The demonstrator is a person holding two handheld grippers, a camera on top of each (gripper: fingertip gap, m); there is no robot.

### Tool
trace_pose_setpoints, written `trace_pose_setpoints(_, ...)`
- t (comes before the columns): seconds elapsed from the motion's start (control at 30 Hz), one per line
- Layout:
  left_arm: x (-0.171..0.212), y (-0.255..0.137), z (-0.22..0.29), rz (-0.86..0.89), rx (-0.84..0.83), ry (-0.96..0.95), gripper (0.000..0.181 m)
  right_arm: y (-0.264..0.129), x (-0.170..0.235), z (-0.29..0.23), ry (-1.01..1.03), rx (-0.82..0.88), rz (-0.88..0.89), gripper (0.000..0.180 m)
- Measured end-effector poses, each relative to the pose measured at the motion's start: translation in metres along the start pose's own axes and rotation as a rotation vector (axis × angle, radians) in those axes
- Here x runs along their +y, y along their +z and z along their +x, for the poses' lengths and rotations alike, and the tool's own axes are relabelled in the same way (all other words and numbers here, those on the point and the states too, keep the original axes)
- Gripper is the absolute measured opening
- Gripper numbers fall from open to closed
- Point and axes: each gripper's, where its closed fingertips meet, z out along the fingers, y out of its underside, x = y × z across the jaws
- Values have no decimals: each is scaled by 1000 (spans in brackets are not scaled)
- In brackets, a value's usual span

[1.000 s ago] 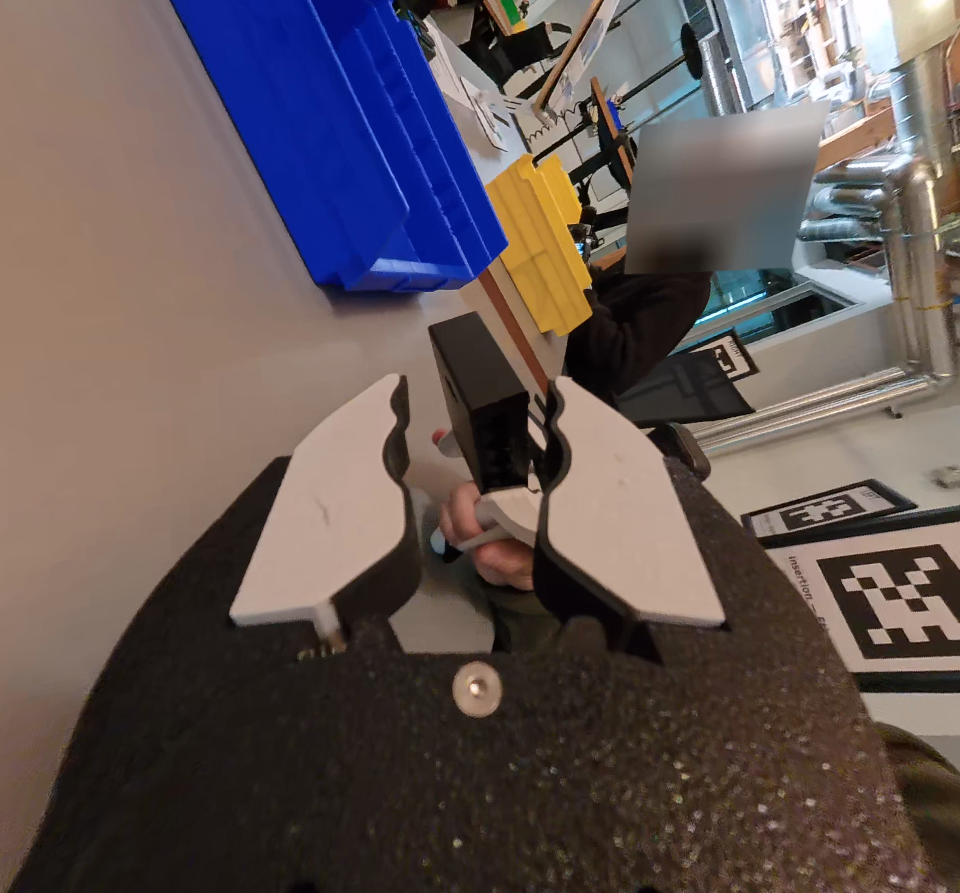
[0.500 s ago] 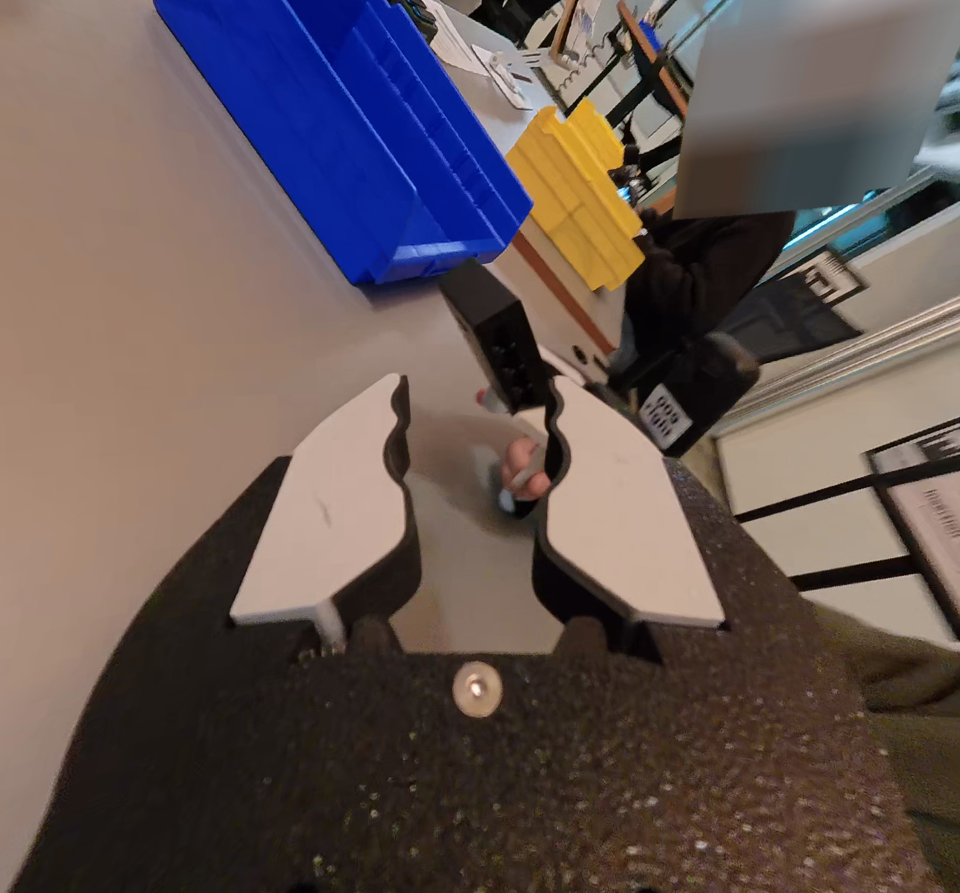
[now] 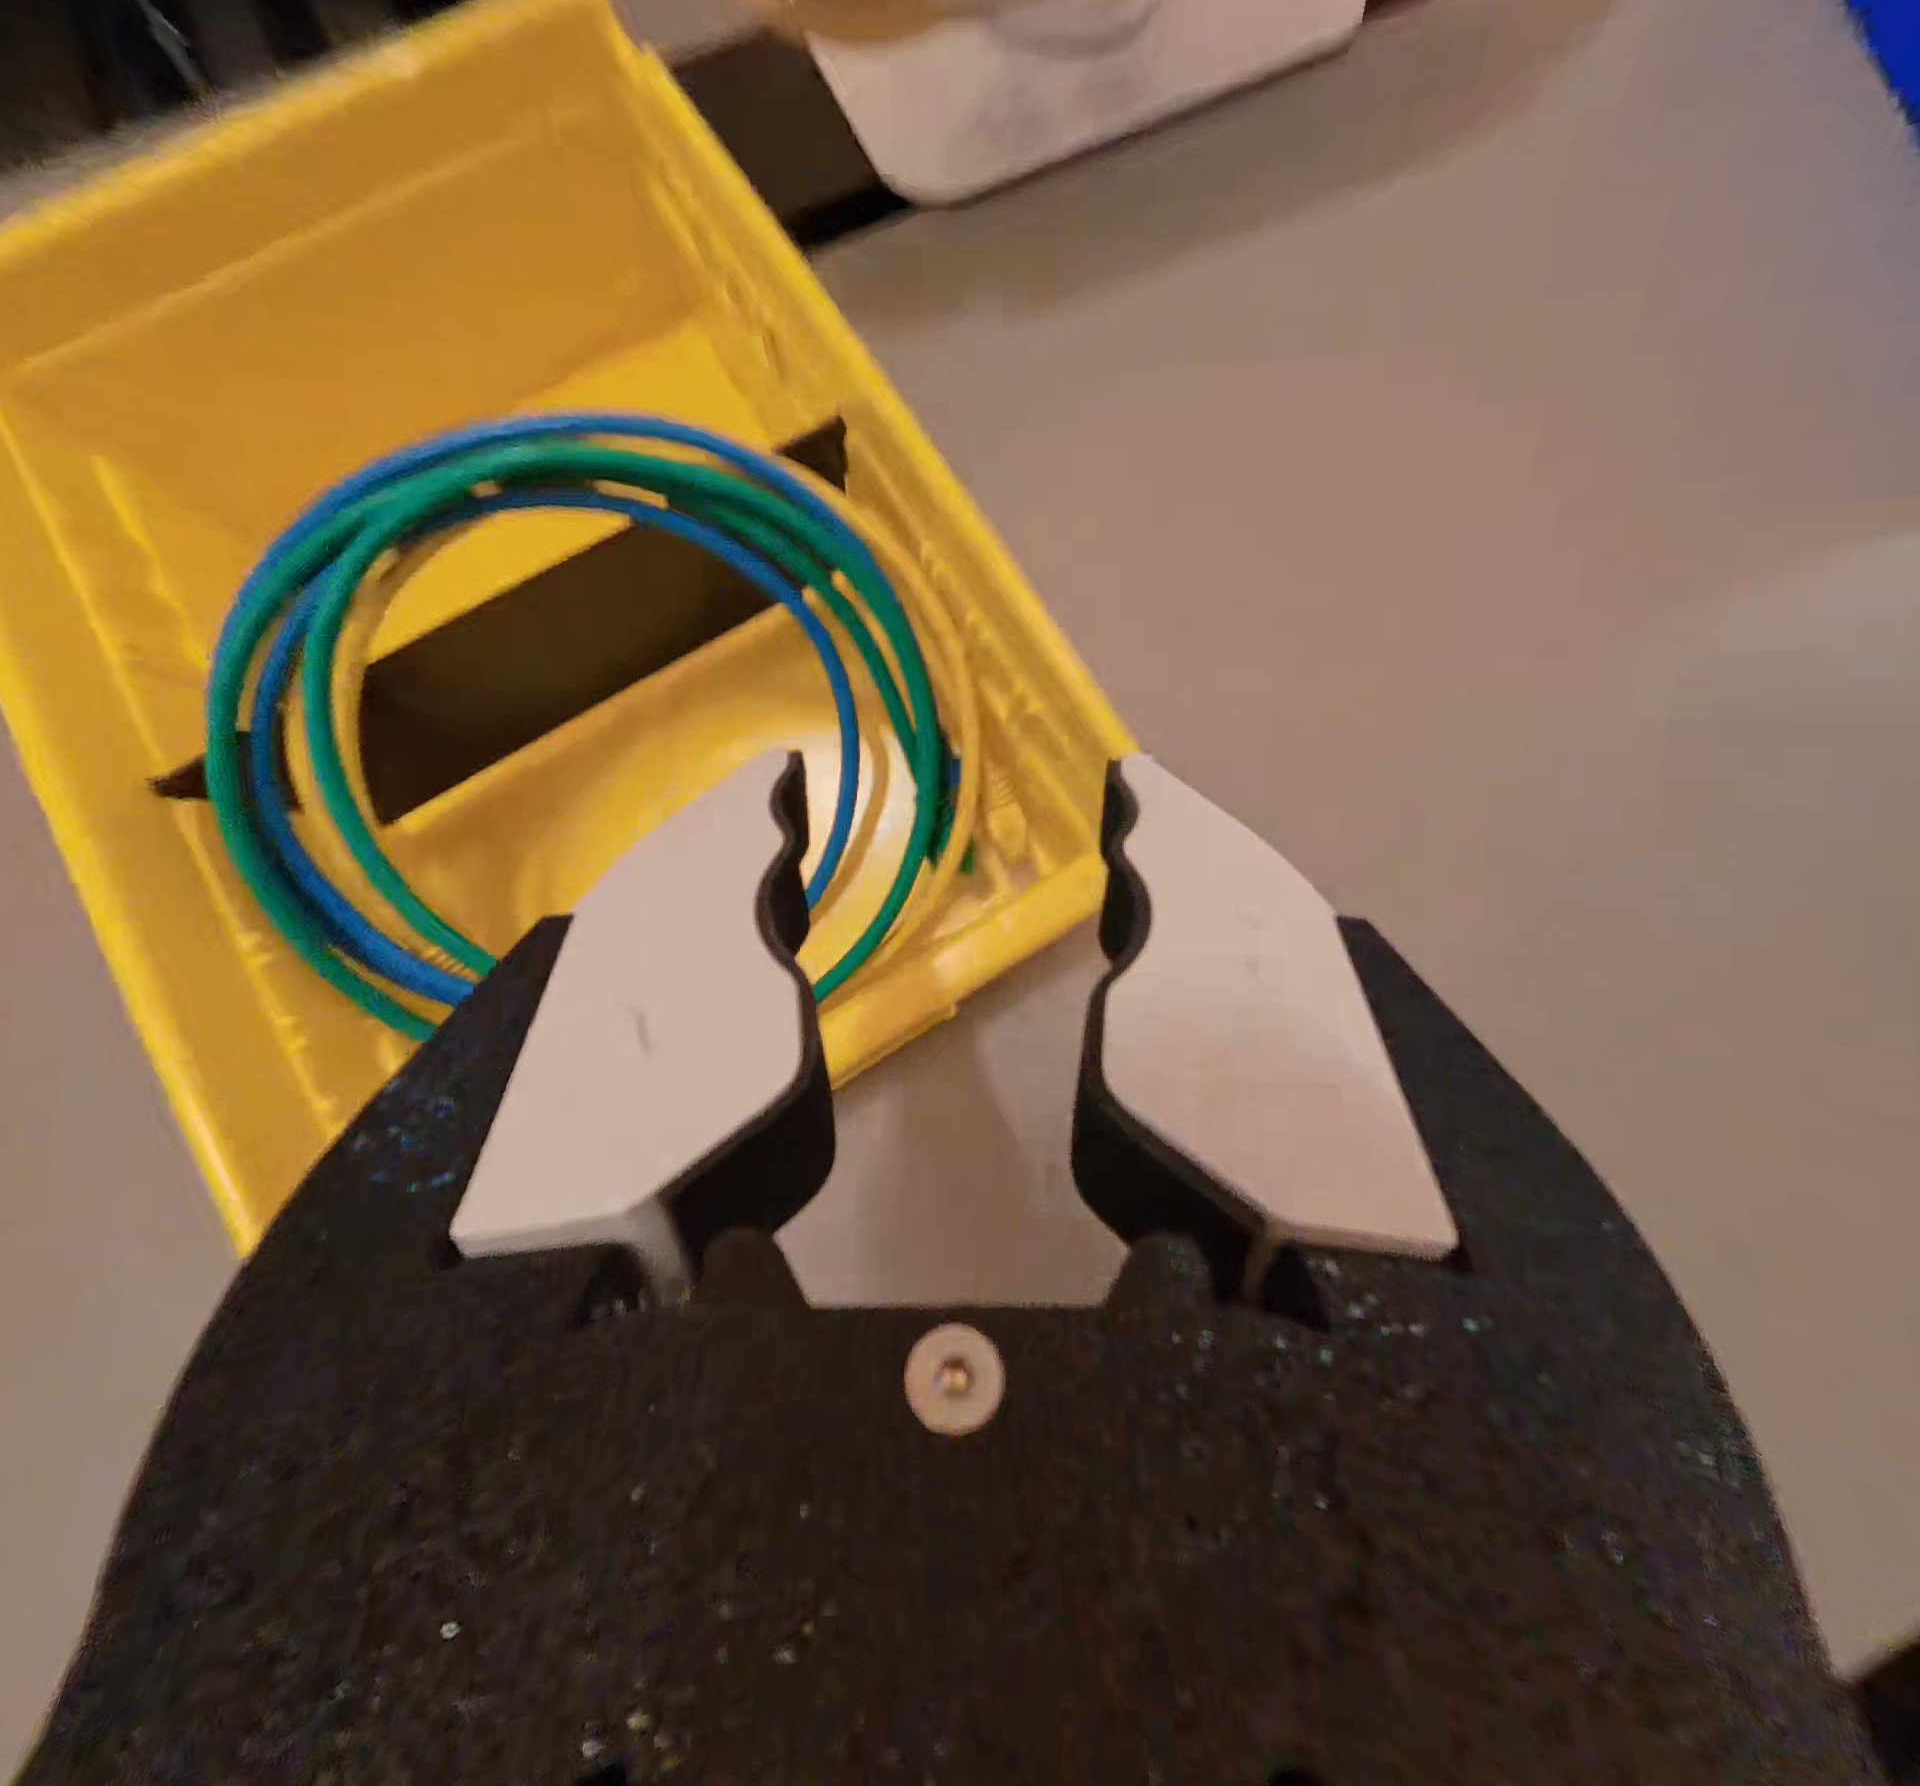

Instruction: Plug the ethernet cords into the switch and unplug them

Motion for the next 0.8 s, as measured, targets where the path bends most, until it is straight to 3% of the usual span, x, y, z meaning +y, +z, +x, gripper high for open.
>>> trace_pose_setpoints(0.3,32,67,-27,-181,119,-43,49,0,-1,1,24,-9,5,63)
trace_pose_setpoints(0.5,20,70,-16,-112,169,-99,38,0,-1,1,30,-15,4,63)
trace_pose_setpoints(0.67,33,86,-16,-218,136,-99,34,1,0,2,50,-27,-1,63)
trace_pose_setpoints(0.8,32,93,-17,-187,154,-138,21,0,-1,1,45,-31,5,63)
